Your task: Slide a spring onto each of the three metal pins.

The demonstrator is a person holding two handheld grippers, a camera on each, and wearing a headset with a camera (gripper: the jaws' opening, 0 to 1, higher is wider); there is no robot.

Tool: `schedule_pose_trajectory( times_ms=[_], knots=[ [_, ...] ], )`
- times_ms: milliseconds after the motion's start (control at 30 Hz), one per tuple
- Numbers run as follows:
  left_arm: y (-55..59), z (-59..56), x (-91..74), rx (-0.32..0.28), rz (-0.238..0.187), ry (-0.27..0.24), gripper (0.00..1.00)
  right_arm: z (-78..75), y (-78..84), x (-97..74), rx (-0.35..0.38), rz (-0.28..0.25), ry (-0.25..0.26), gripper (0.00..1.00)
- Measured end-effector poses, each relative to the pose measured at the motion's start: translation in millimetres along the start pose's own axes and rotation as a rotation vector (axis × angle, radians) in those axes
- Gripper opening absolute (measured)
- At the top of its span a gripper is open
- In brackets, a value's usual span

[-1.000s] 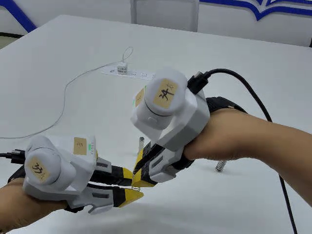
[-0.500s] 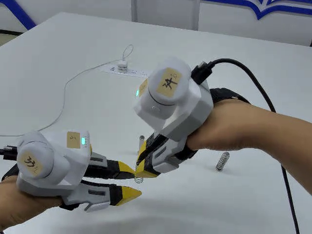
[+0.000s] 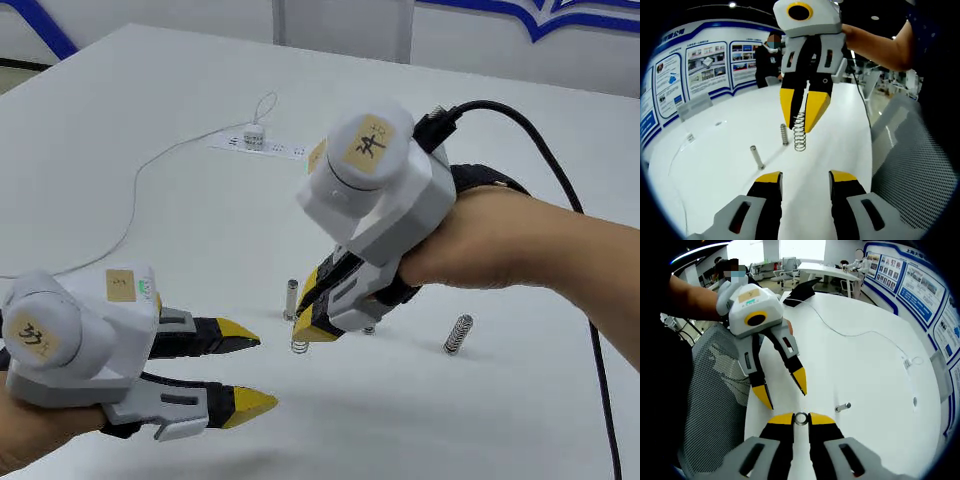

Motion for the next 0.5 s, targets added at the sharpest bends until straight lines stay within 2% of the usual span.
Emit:
schedule_pose_trajectory(
  times_ms=[300, 500],
  knots=[
    [1.2, 5.8, -7.3, -0.037, -0.009, -0.048, 0.48, -18.0, -3.2, -7.2, 0.016, -0.012, 0.036, 0.12],
    [1.3, 7.5, -10.8, -0.054, -0.013, -0.074, 0.54, -35.9, -8.1, -9.4, 0.038, -0.030, 0.068, 0.12]
  ],
)
Point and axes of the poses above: the centre of the closed fingertips' face, and the gripper's own axes: x roughly forward along the fingers, z roughly to its left, y roughly out of its underside, the point moved 1 cm from there along -x, roughly backward along the fingers, and after that the axes turned 10 degrees about x, right-handed, at the moved point
